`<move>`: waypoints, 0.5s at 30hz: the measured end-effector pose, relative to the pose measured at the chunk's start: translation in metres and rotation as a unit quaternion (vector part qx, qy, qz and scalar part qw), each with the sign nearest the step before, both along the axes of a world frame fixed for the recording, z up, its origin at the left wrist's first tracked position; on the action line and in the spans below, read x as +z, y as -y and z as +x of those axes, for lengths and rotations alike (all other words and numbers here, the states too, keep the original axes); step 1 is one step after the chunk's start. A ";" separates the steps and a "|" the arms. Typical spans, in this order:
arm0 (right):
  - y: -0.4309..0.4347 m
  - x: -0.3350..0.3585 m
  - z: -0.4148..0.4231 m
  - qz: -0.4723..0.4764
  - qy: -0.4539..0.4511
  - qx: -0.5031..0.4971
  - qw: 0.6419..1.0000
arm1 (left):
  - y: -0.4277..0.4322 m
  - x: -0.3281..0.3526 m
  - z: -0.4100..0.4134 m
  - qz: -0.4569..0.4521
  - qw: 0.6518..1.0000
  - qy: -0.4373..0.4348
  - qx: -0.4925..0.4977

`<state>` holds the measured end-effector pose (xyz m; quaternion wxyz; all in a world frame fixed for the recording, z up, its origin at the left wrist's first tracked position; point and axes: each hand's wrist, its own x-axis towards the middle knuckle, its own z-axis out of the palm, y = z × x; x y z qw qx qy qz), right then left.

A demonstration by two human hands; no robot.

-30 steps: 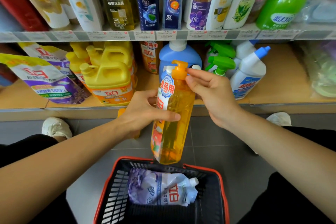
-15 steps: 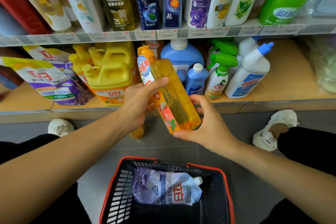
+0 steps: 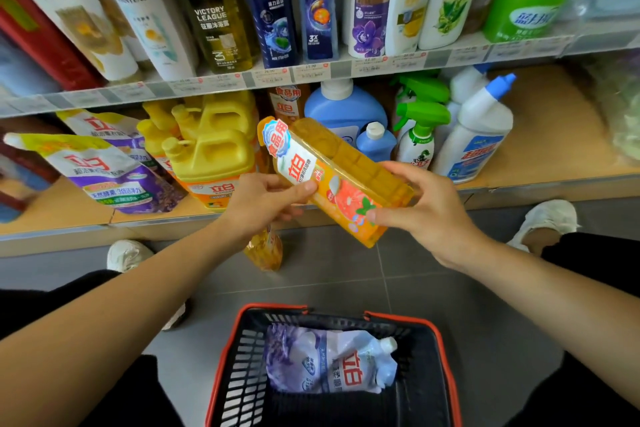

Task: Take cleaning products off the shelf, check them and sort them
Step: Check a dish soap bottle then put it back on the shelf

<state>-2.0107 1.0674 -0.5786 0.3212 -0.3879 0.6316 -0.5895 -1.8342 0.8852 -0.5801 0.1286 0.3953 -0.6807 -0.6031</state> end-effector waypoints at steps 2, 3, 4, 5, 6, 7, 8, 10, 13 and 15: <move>0.000 0.001 -0.006 -0.003 0.024 -0.007 1.000 | 0.003 0.001 0.003 -0.081 0.996 0.046 -0.008; 0.001 0.001 -0.009 -0.002 0.037 -0.012 0.999 | 0.003 0.002 0.005 -0.138 0.989 0.055 -0.004; 0.001 0.002 -0.012 0.001 0.046 -0.017 0.999 | 0.004 0.003 0.007 -0.214 0.975 0.055 0.003; 0.002 0.002 -0.015 0.005 0.052 -0.023 0.998 | 0.006 0.004 0.008 -0.301 0.952 0.049 0.011; 0.002 0.003 -0.018 0.009 0.055 -0.029 0.998 | 0.009 0.006 0.009 -0.391 0.920 0.037 0.012; 0.003 0.005 -0.021 0.012 0.057 -0.033 0.998 | 0.011 0.009 0.010 -0.473 0.881 0.017 -0.002; 0.003 0.007 -0.023 0.016 0.054 -0.034 0.998 | 0.012 0.012 0.009 -0.536 0.844 -0.003 -0.030; 0.002 0.011 -0.025 0.022 0.037 -0.024 0.999 | 0.011 0.016 0.005 -0.575 0.811 -0.015 -0.112; 0.001 0.015 -0.020 0.030 0.002 0.011 0.999 | -0.003 0.012 -0.001 -0.485 0.844 0.026 -0.228; 0.000 0.016 -0.011 0.041 -0.022 0.034 0.998 | -0.011 0.006 -0.003 -0.371 0.884 0.029 -0.284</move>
